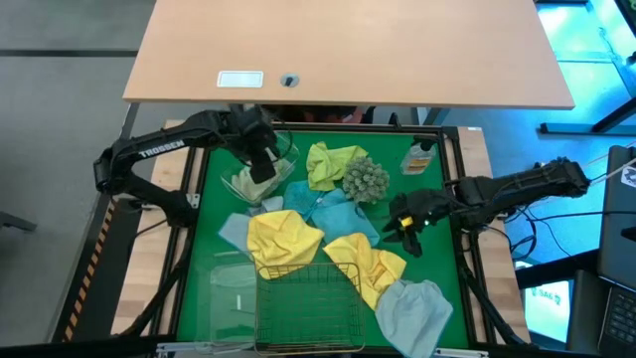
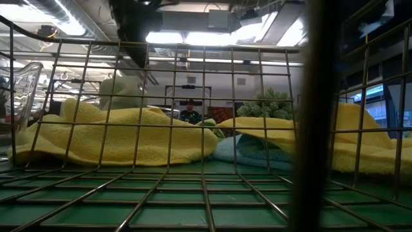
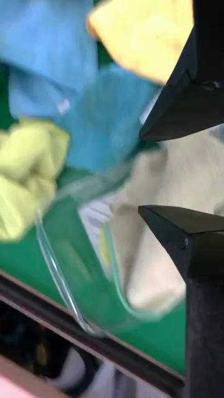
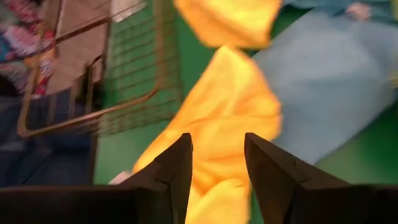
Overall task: Sort microfiber towel by color & place in baskets
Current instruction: Put the bottom light blue microfiber towel into the wire basket
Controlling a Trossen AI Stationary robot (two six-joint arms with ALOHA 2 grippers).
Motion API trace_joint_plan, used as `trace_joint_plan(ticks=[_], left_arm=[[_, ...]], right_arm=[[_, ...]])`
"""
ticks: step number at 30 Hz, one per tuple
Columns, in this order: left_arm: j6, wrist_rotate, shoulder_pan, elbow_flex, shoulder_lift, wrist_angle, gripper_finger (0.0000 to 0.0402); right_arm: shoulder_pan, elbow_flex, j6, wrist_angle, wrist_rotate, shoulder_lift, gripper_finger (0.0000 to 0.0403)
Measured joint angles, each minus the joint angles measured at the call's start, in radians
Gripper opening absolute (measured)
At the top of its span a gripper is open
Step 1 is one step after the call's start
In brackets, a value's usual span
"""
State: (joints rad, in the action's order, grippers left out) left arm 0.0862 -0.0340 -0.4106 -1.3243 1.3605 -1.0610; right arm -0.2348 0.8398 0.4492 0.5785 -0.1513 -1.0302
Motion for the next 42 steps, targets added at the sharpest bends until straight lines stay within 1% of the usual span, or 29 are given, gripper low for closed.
trace_joint_plan(ticks=[6,8,11,18,22,31,34,37,42], left_arm=[[0.054,-0.001,0.101,0.0,0.0,0.063,0.0172],[0.072,-0.001,0.132,0.0,0.0,0.087,0.0172],[0.101,-0.001,0.175,0.0,0.0,0.111,0.0172],[0.125,-0.005,0.255,0.0,0.0,0.134,0.0172],[0.125,-0.005,0.292,0.0,0.0,0.139,0.0172],[0.125,-0.005,0.338,0.0,0.0,0.138,0.0172],[0.125,-0.005,0.34,0.0,0.0,0.138,0.0172],[0.125,-0.005,0.34,0.0,0.0,0.138,0.0172],[0.125,-0.005,0.34,0.0,0.0,0.138,0.0172]], right_arm=[[-0.156,0.0,0.086,0.0,0.004,-0.012,0.0144],[-0.213,0.0,0.117,-0.001,0.03,-0.026,0.0144],[-0.289,0.0,0.121,0.001,0.077,-0.057,0.0144],[-0.413,0.0,0.123,0.001,0.089,-0.156,0.0144],[-0.469,0.0,0.152,-0.001,0.089,-0.218,0.0144],[-0.53,0.0,0.279,-0.002,0.09,-0.357,0.0144],[-0.534,0.0,0.285,-0.003,0.087,-0.399,0.0144],[-0.531,0.0,0.287,-0.005,0.057,-0.432,0.0144],[-0.531,0.0,0.287,-0.006,0.03,-0.45,0.0138]])
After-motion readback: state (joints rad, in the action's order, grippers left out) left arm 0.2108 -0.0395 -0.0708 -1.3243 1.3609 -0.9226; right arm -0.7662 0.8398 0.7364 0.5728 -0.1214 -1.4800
